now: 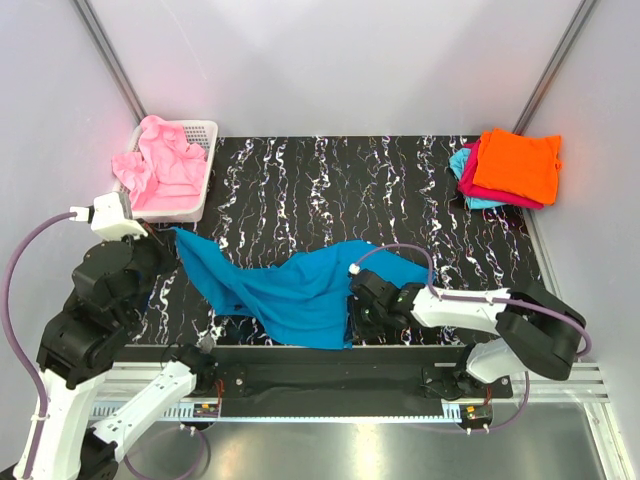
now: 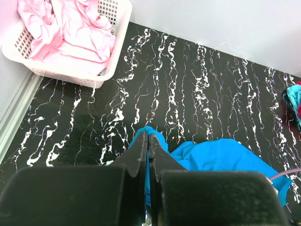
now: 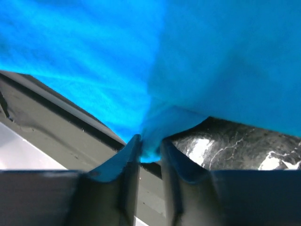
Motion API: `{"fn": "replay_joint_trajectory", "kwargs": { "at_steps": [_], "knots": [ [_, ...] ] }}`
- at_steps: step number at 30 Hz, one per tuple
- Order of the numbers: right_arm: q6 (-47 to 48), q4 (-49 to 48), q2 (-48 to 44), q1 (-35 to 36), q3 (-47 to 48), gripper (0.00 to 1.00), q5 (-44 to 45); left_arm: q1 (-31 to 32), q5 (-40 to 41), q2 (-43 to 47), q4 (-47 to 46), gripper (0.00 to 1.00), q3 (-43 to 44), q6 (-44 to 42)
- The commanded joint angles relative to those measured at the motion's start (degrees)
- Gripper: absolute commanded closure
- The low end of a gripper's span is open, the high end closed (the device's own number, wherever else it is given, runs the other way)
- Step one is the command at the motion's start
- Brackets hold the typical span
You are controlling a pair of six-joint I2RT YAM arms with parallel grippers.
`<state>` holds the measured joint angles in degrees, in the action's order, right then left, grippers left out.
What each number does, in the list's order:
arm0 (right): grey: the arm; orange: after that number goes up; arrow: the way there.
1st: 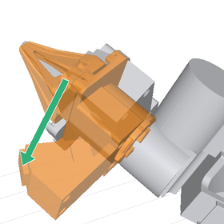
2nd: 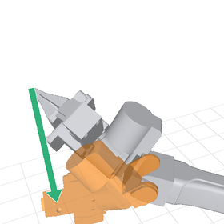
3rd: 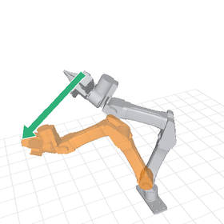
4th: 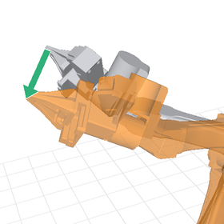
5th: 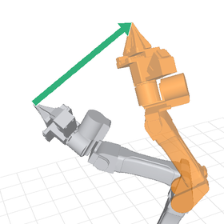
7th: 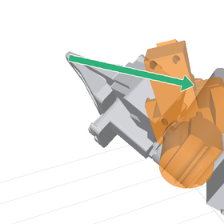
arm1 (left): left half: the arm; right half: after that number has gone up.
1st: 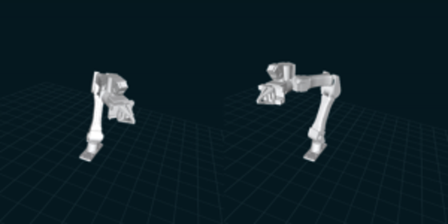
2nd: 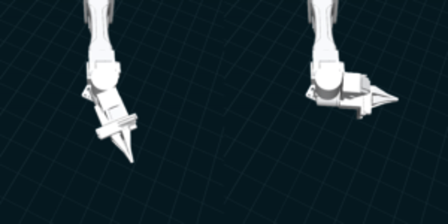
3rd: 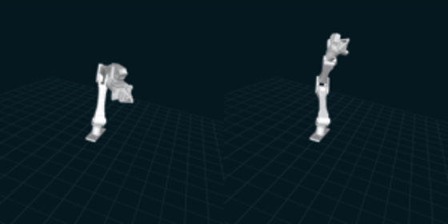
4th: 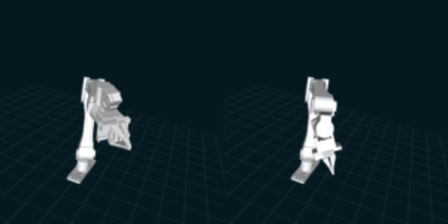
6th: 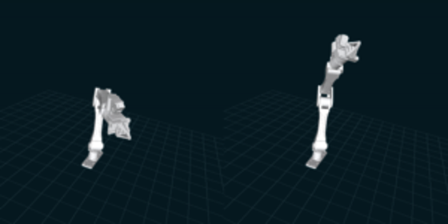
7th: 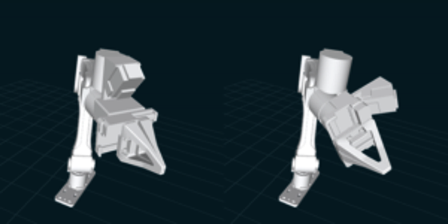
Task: Fold and stack the t-shirts
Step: Flatten the tshirt out
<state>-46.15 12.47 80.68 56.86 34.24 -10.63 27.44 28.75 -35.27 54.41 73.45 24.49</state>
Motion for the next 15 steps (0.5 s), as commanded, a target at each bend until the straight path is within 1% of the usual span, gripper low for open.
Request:
{"fn": "replay_joint_trajectory", "kwargs": {
  "at_steps": [1, 3, 6, 9, 10, 11, 12, 13, 15],
  "knots": [
    [0.45, 0.45, 2.37, 0.62, 0.39, 0.83, 0.79, 0.07, 1.04, 0.81, -2.65, 1.0, 0.2, -0.32],
    [0.27, 1.15, 2.28, 0.53, 0.56, 0.99, 1.49, 0.07, 1.22, 0.81, -2.65, 1.0, 0.2, -0.49],
    [0.45, 3.78, 0.27, 0.88, 1.44, 1.0, 3.33, 0.07, 1.31, 0.73, -2.56, 1.0, 0.03, -0.41],
    [1.15, 9.66, -2.45, 1.15, 3.99, 1.0, 6.05, 0.07, 1.22, 0.64, -2.56, 1.0, 0.03, -0.5],
    [1.41, 14.38, -4.81, 1.15, 6.26, 1.0, 6.93, 0.07, 1.13, 0.55, -2.47, 1.0, 0.03, -0.67],
    [2.2, 16.95, -6.31, 1.15, 7.67, 1.0, 7.81, 0.07, 1.22, 0.64, -2.38, 1.0, 0.29, -0.59],
    [2.55, 19.76, -7.9, 1.15, 9.16, 1.0, 10.17, 0.07, 1.22, 0.55, -2.29, 1.0, 0.38, -0.58],
    [2.99, 25.79, -11.48, 1.15, 12.75, 1.0, 11.93, 0.07, 1.04, 0.64, -2.29, 1.0, 0.64, -0.58],
    [4.31, 31.18, -15.1, 1.15, 16.54, 1.0, 17.28, 0.07, 1.13, 0.64, -1.86, 1.0, 1.34, -0.58]
  ]
}}
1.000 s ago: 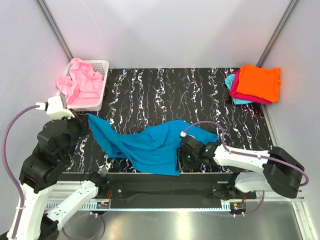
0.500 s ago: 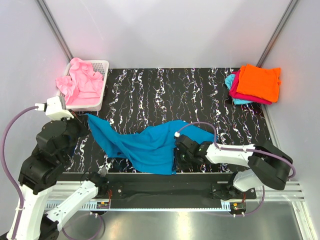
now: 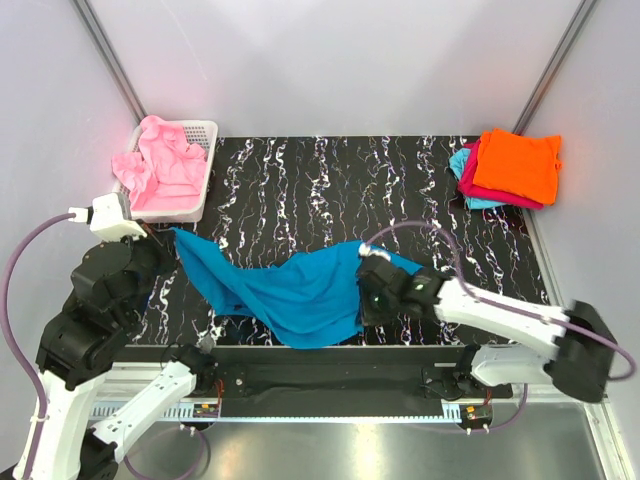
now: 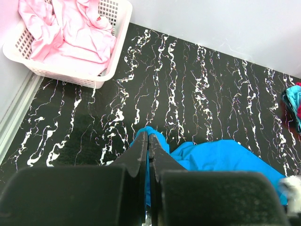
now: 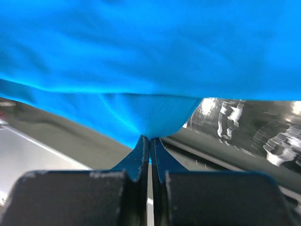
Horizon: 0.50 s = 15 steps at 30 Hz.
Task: Fold and stack the t-shirts
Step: Flatten the tshirt out
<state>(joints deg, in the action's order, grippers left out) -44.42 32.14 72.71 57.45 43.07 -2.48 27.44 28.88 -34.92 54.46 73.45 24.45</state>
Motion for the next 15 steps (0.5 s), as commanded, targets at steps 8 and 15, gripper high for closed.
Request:
{"fn": "replay_joint_trajectory", "kwargs": {
  "at_steps": [8, 15],
  "knots": [
    [12.67, 37.1, -15.31, 0.47, 37.85, 1.0, 32.43, 0.07, 1.88, -2.96, -1.98, 1.0, 7.65, -2.47],
    [26.3, 35.63, -13.3, 0.47, 57.29, 1.0, 51.41, 0.07, -1.55, -8.58, -8.65, 1.0, 15.93, -5.81]
  ]
}}
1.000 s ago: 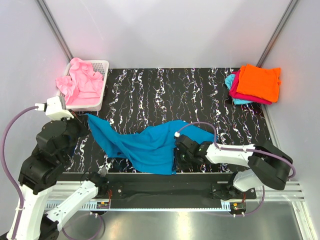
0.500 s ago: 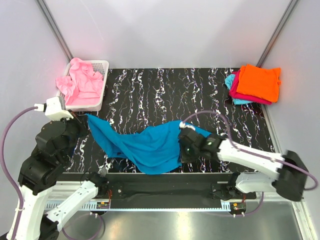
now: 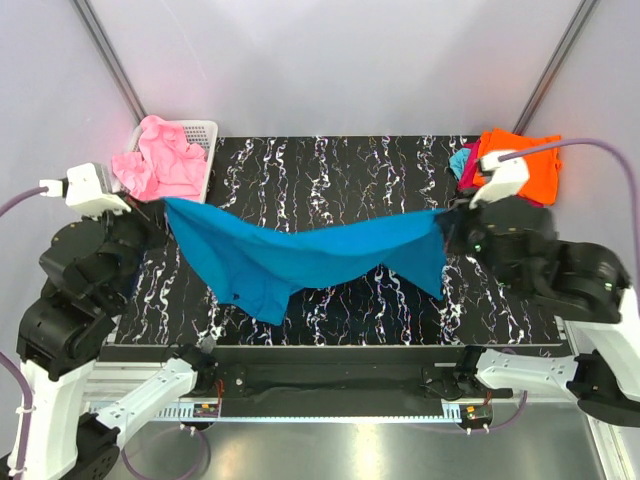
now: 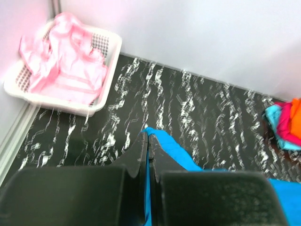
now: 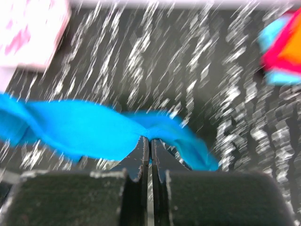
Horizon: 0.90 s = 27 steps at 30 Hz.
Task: Fold and stack the t-shirts
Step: Flatten the tshirt out
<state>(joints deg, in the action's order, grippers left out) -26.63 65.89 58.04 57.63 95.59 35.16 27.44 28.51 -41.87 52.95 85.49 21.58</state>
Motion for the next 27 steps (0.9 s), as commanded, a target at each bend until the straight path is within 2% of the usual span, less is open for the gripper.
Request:
{"fn": "replay_joint_trajectory", "kwargs": {
  "at_steps": [1, 5, 8, 12, 20, 23, 27],
  "knots": [
    [9.92, 0.14, 2.24, 0.38, 7.04, 1.0, 15.19, 0.07, -1.18, -2.51, -8.46, 1.0, 4.67, -4.52],
    [19.5, -6.55, 3.39, 0.38, 11.36, 1.0, 18.8, 0.07, -1.79, -4.45, -16.19, 1.0, 8.72, -8.22],
    [22.4, -9.28, 3.31, 0.29, 14.97, 1.0, 19.42, 0.07, -4.51, -3.93, -21.54, 1.0, 9.69, -9.72],
    [23.82, -10.34, 0.16, 0.38, 16.91, 1.0, 17.94, 0.07, -8.38, -1.64, -23.33, 1.0, 11.27, -9.72],
    [26.28, -14.91, -9.34, 0.38, 15.24, 1.0, 8.09, 0.16, -23.93, 7.14, -29.47, 1.0, 10.57, -11.91],
    [26.37, -17.01, -11.98, 0.29, 14.36, 1.0, 7.03, 0.33, -26.4, 8.64, -32.11, 1.0, 11.27, -12.0],
    [28.39, -21.76, -13.83, 0.38, 8.13, 1.0, 8.96, 1.47, -25.62, 6.63, -35.45, 1.0, 11.01, -12.27]
  ]
}}
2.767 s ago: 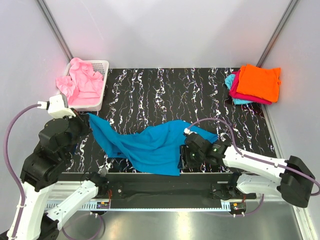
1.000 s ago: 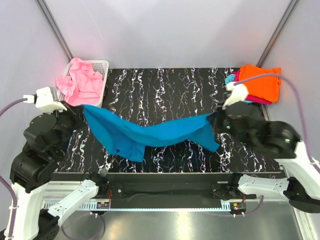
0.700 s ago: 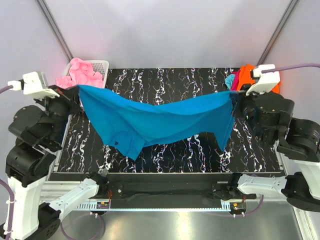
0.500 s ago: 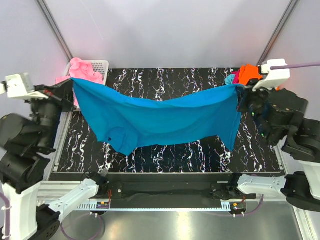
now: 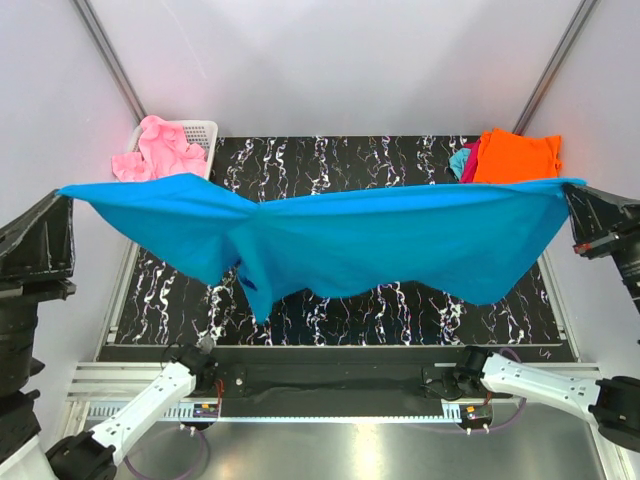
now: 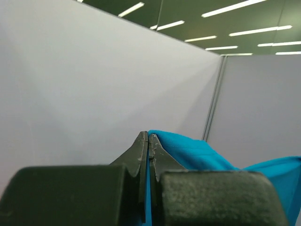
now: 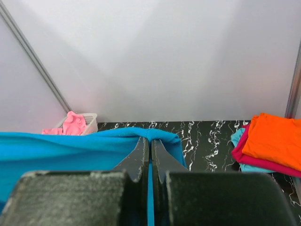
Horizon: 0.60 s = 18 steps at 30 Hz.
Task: Fold and stack the t-shirts
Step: Flatten the tshirt out
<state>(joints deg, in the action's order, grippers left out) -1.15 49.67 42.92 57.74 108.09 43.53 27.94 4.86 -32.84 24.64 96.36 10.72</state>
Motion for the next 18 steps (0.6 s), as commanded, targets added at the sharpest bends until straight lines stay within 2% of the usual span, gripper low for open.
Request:
{"fn": "replay_joint_trajectory", "kwargs": {
  "at_steps": [1, 6, 9, 13, 18],
  "knots": [
    [3.43, -6.59, 1.38, 0.1, -5.86, 1.0, 1.46, 1.23, -1.7, -3.19, -8.2, 1.0, 0.06, -1.4],
    [4.14, -11.34, 3.05, 0.27, -12.64, 1.0, 7.87, 1.5, 0.49, -9.07, -9.61, 1.0, -1.08, -2.19],
    [4.14, -14.25, 3.66, 0.18, -17.11, 1.0, 10.86, 1.5, 4.53, -14.07, -9.18, 1.0, -2.14, -2.63],
    [1.95, -14.78, 6.03, 0.19, -18.62, 1.0, 12.9, 1.5, 11.73, -20.05, -6.19, 1.0, -3.01, -2.29],
    [2.9, -14.95, 9.81, 0.27, -17.92, 1.0, 14.9, 1.5, 17.01, -25.16, -2.94, 1.0, -3.54, -1.76]
  ]
}}
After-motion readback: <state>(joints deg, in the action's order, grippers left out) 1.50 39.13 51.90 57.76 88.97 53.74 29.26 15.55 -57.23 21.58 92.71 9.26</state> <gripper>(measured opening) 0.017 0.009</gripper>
